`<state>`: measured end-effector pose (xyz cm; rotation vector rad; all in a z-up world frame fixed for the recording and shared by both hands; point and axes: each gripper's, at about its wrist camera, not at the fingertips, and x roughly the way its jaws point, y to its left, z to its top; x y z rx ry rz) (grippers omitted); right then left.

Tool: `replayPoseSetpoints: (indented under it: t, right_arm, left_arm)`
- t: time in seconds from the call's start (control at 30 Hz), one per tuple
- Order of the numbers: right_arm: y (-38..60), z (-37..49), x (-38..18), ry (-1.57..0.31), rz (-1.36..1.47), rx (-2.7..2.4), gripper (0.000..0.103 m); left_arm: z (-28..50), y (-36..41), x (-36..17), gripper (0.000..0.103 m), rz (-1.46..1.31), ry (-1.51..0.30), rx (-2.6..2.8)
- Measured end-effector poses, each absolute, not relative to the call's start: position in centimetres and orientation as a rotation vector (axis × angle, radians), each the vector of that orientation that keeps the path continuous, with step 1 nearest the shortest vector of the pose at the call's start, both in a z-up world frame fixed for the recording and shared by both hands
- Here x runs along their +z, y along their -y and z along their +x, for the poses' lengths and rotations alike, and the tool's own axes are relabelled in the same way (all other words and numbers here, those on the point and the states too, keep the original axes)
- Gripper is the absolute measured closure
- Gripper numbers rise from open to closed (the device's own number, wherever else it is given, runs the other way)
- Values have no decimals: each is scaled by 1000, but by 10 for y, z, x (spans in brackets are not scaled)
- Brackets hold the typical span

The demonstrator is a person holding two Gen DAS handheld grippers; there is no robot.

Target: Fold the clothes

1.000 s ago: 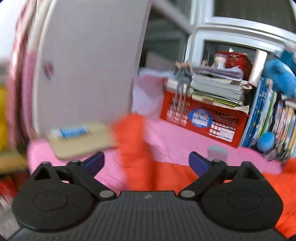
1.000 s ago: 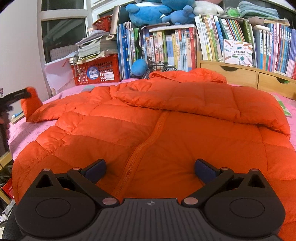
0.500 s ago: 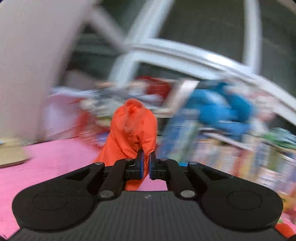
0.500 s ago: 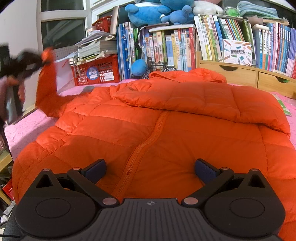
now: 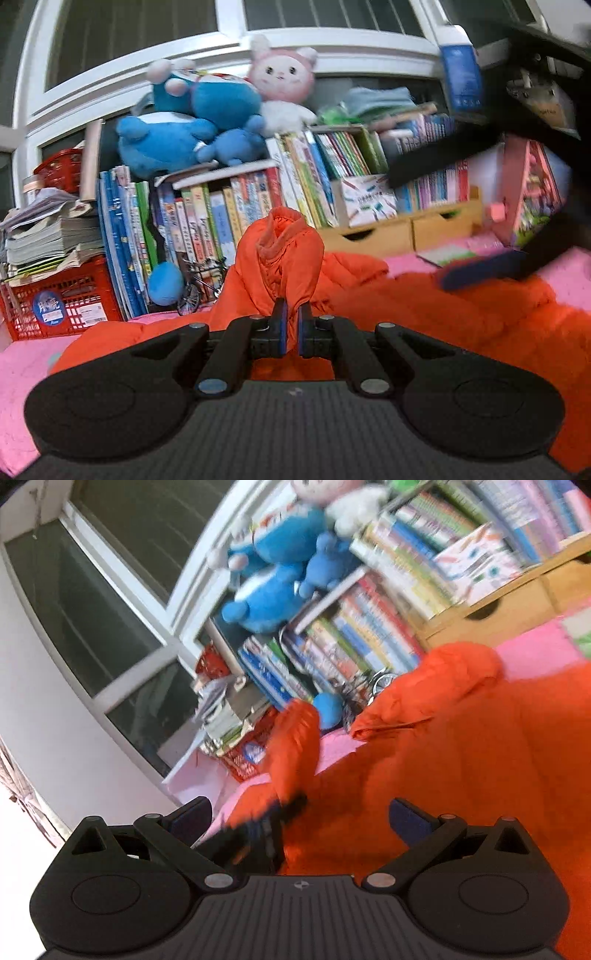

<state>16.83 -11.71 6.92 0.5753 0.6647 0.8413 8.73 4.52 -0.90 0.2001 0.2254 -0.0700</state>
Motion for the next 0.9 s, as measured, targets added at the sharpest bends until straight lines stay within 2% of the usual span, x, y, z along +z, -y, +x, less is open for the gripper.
replayPoseSetpoints:
  t: [0.17,0.2,0.23,0.27,0.3,0.37,0.47,0.67,0.9]
  right_arm:
    - [67,206,68,-742,426,796,0]
    - [60,211,66,-753,400,787,6]
    - [54,213,62,-762,379,780,15]
    - [52,216,58,-773,374,769,45]
    - [52,217,54,-787,383,754,67]
    - [55,220,47,-802,398,724,75]
    - [75,224,46,-769,447,683,77]
    - [104,230,54,-681,399,555,82]
    - [115,219,52,-583,223,412,82]
  left_arm:
    - [89,-41,-14,94,199,-257,-127]
    - [88,-40,-15,94,198,-257,-135]
    - [87,-41,-15,92,195,-258,-142]
    - [84,-41,-15,89,189,-258,-149]
    - [82,-42,-15,88,183,-259,-157]
    - [75,-49,-14,85,157,-255,-173]
    - [61,-64,-9,77,113,-242,-180]
    - [47,-102,-6,70,132,-256,-55]
    - [80,-140,-14,70,123,-343,72]
